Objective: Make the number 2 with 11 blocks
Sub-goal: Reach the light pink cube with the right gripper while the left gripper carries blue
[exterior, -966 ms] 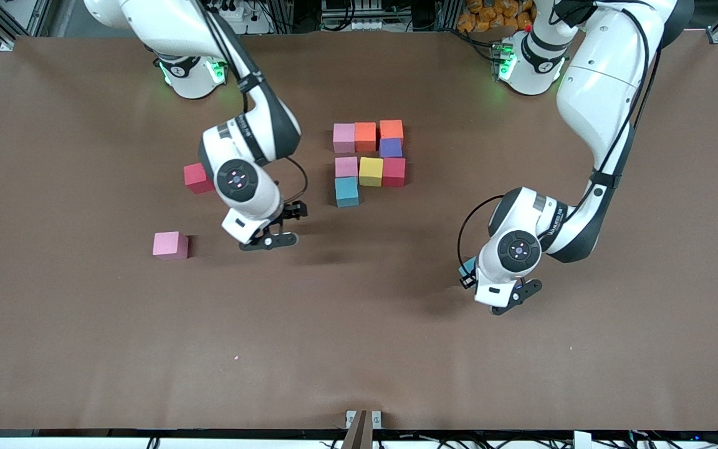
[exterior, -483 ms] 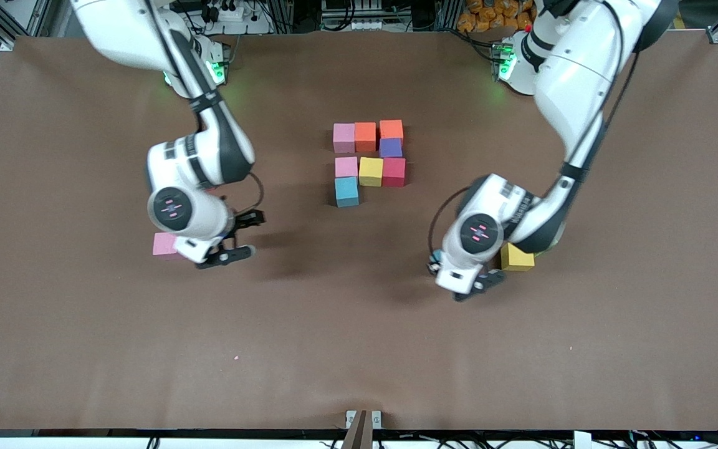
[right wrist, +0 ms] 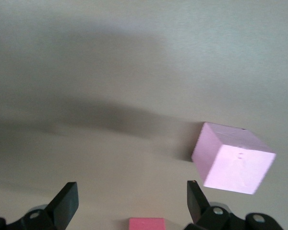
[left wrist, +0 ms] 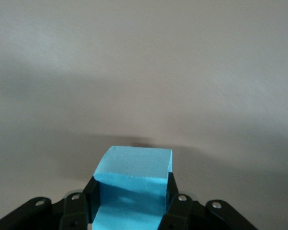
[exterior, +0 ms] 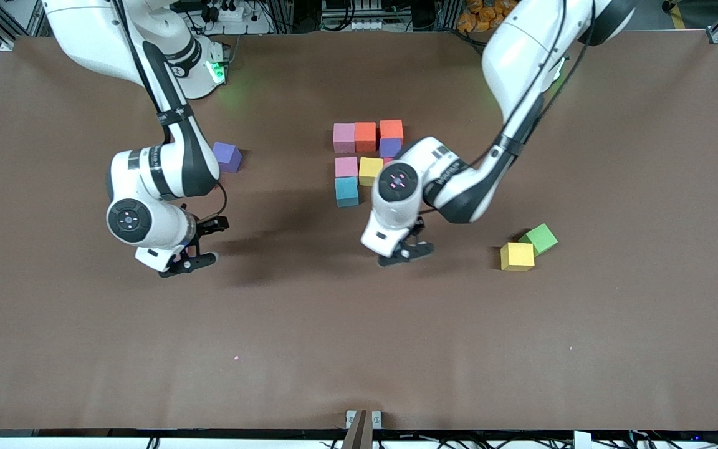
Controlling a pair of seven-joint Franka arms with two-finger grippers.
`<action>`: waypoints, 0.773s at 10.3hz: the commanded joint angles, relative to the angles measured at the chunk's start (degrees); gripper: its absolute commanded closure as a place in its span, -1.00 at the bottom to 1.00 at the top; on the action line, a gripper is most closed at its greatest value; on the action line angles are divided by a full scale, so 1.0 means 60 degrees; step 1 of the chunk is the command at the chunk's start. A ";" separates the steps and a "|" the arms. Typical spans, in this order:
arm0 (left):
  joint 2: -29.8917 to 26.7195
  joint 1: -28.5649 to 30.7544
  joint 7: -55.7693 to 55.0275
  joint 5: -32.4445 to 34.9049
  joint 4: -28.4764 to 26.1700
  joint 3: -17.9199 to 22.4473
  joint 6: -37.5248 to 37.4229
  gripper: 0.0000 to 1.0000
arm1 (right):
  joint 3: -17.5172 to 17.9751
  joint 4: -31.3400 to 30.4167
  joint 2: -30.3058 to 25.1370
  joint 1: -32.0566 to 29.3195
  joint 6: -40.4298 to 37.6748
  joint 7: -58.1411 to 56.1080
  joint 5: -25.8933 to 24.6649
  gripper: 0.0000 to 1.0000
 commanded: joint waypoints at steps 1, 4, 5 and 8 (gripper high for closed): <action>0.0513 -0.0501 0.0625 0.0167 0.0581 0.0137 0.0135 0.64 | 0.0060 -0.0512 -0.0403 -0.0392 0.0488 -0.0470 -0.0479 -1.00; 0.0792 -0.0766 0.0656 0.0167 0.0817 0.0123 0.0544 0.63 | 0.0060 -0.1227 -0.0403 -0.1050 0.2082 -0.1935 -0.0481 -1.00; 0.0880 -0.0883 0.0655 0.0167 0.0846 0.0123 0.0619 0.63 | 0.0075 -0.1579 -0.0476 -0.1198 0.2551 -0.2228 -0.0481 -1.00; 0.1042 -0.1088 0.0641 0.0167 0.0905 0.0123 0.0634 0.64 | 0.0046 -0.2881 -0.1046 -0.1214 0.3676 -0.2232 -0.0481 -1.00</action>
